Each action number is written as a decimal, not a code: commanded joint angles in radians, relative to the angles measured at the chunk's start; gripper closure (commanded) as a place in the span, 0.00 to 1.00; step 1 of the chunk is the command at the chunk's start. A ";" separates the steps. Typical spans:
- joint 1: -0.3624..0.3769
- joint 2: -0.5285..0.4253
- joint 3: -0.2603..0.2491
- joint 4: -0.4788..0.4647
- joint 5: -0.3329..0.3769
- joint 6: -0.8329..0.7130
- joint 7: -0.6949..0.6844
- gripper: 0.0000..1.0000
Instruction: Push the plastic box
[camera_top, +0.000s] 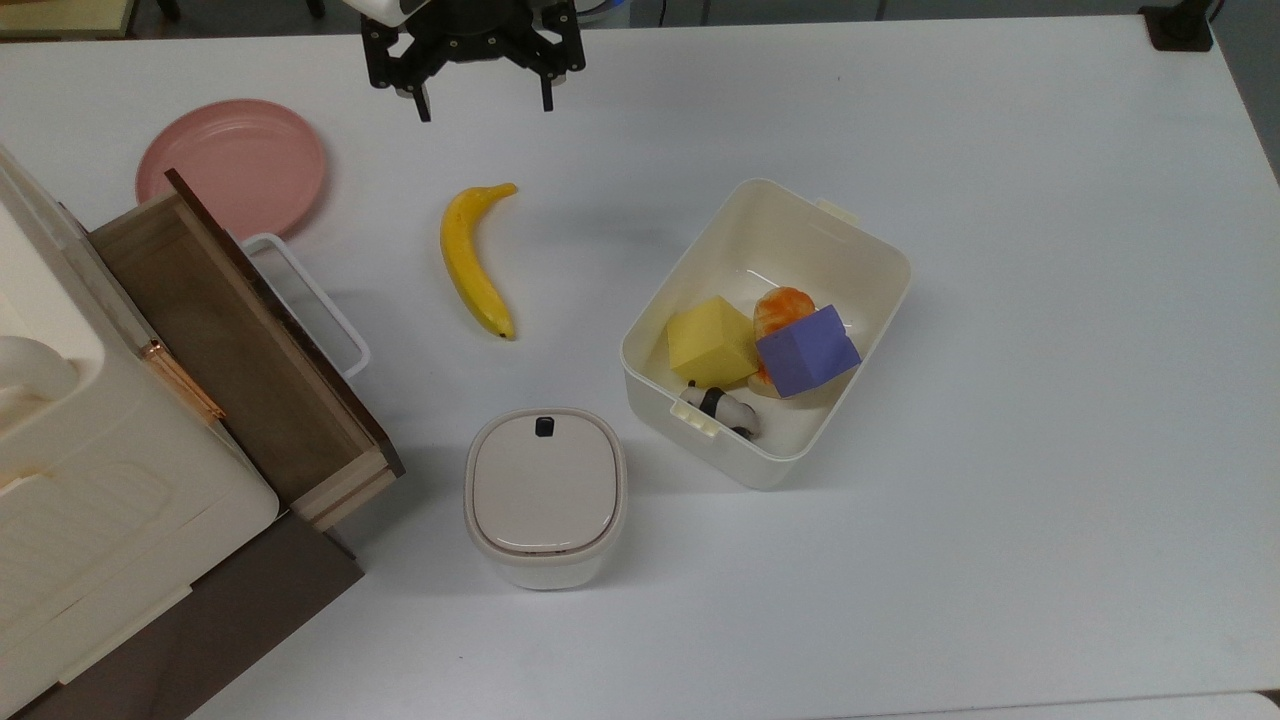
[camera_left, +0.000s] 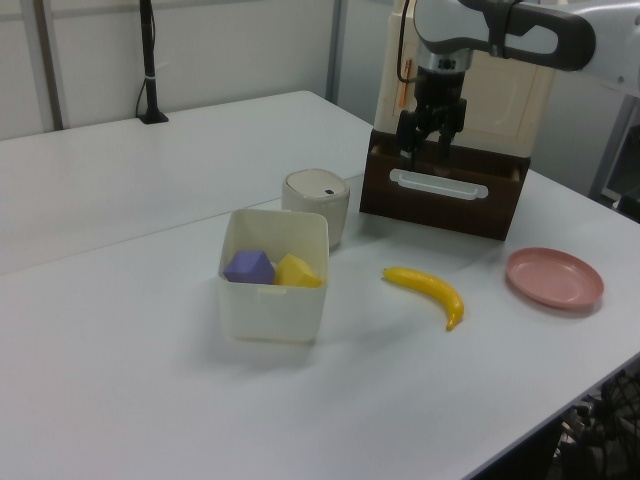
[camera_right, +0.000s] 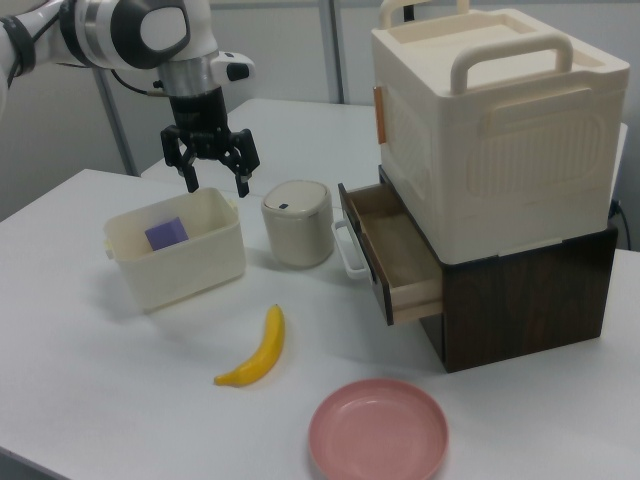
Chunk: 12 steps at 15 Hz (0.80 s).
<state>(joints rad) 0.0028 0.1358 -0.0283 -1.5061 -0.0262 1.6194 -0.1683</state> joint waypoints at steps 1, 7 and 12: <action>0.037 -0.019 0.001 -0.013 0.005 -0.074 0.007 0.00; 0.045 -0.024 0.002 -0.013 0.017 -0.073 0.021 0.00; 0.054 -0.039 0.010 -0.009 0.041 -0.111 0.021 0.00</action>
<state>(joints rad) 0.0452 0.1275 -0.0201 -1.5044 -0.0093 1.5629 -0.1679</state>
